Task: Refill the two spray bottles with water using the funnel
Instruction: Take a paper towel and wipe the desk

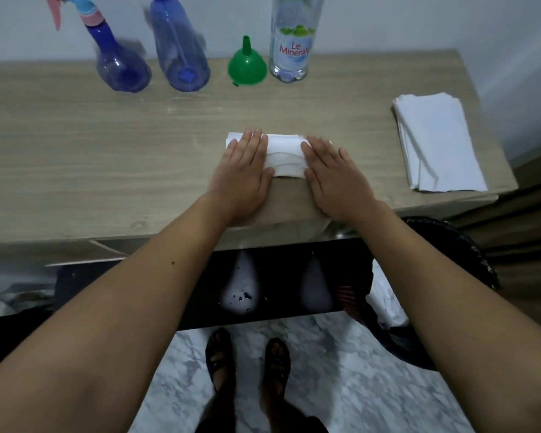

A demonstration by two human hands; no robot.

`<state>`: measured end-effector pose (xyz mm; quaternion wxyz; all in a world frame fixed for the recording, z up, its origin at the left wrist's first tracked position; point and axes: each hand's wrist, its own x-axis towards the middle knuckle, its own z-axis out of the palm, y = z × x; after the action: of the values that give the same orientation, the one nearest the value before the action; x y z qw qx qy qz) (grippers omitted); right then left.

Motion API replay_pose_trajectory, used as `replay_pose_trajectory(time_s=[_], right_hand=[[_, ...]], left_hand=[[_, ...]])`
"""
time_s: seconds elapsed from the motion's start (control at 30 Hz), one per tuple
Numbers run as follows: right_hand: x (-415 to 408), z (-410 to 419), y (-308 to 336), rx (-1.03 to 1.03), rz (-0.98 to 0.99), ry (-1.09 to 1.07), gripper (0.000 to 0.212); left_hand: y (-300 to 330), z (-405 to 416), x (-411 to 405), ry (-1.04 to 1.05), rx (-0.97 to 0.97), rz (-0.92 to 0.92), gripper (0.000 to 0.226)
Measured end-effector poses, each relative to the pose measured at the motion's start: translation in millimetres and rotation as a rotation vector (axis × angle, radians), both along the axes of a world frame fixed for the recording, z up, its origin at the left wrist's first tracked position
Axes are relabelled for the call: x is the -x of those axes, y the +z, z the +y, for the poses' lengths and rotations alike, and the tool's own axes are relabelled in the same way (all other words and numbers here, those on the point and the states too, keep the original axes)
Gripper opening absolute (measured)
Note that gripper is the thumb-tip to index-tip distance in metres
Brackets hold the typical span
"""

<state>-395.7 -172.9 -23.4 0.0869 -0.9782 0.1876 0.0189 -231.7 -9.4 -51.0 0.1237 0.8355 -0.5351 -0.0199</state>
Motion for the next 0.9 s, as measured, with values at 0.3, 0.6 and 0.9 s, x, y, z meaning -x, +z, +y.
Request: replay_pose_trajectory(time_s=[0.3,0.6,0.9], right_hand=[[48,10,-6,-0.066,-0.046,-0.035,0.058],[83,33,-2,-0.163,-0.123,-0.077,0.051],[117,58,2,-0.236,-0.397,-0.235,0.029]], left_hand=[[-3,8,40,-0.042,-0.005,0.023,0.074],[-3,31,73,-0.066,0.036,0.004,0.067],[-2,61,97,-0.126,0.230,0.182,0.048]])
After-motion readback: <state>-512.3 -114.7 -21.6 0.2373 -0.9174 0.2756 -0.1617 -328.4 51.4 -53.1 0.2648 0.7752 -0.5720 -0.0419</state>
